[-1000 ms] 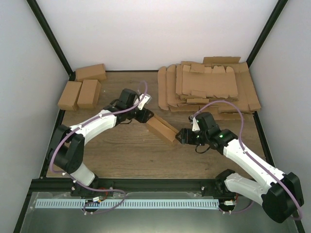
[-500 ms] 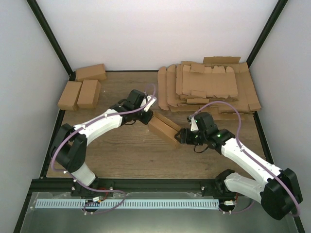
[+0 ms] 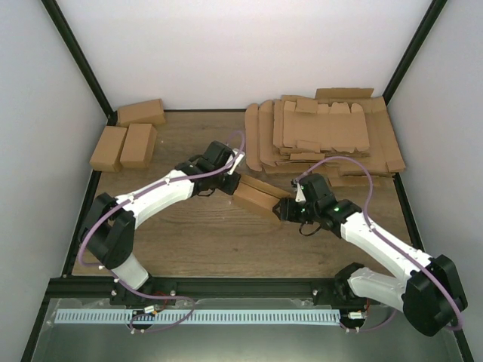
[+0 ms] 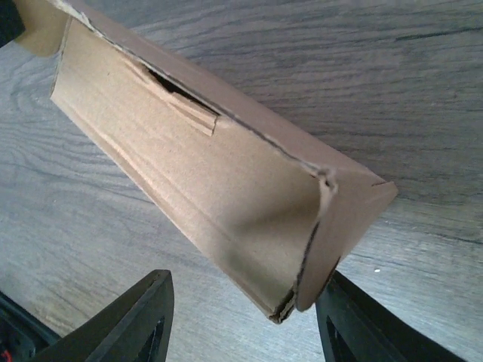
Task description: Fold the paper box
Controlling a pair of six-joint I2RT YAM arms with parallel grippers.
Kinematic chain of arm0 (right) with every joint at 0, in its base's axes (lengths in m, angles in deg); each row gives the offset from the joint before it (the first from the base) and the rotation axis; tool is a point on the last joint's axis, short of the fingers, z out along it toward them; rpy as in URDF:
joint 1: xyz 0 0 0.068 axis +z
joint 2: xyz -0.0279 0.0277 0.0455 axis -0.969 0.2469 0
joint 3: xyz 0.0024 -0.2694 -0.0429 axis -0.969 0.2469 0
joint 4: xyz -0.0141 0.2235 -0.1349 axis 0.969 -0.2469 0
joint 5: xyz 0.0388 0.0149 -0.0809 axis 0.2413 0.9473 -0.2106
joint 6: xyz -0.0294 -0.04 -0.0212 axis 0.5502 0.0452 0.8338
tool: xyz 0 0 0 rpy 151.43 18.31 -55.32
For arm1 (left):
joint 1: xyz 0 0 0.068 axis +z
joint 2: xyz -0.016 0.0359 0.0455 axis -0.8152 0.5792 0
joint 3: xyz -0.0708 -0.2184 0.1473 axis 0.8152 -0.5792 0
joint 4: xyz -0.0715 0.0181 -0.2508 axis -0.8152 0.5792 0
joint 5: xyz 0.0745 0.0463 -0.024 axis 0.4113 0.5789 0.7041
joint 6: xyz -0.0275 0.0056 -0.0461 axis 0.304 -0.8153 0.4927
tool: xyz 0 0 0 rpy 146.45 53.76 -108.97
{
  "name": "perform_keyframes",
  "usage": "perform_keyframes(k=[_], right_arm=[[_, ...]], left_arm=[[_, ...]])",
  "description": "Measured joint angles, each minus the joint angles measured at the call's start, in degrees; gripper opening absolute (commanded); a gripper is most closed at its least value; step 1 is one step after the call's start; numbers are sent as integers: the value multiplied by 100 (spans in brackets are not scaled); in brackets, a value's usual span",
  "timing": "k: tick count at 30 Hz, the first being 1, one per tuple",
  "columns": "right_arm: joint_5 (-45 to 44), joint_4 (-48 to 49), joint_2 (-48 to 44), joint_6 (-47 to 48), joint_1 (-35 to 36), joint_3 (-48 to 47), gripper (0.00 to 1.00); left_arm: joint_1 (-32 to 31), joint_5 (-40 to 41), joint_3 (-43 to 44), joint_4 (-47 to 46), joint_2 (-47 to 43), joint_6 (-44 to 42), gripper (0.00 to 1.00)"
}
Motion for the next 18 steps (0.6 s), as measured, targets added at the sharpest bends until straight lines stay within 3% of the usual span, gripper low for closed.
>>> perform_keyframes(k=[18], right_arm=[[-535, 302, 223, -17, 0, 160, 49]], left_arm=[[-33, -170, 540, 1062, 114, 638, 4]])
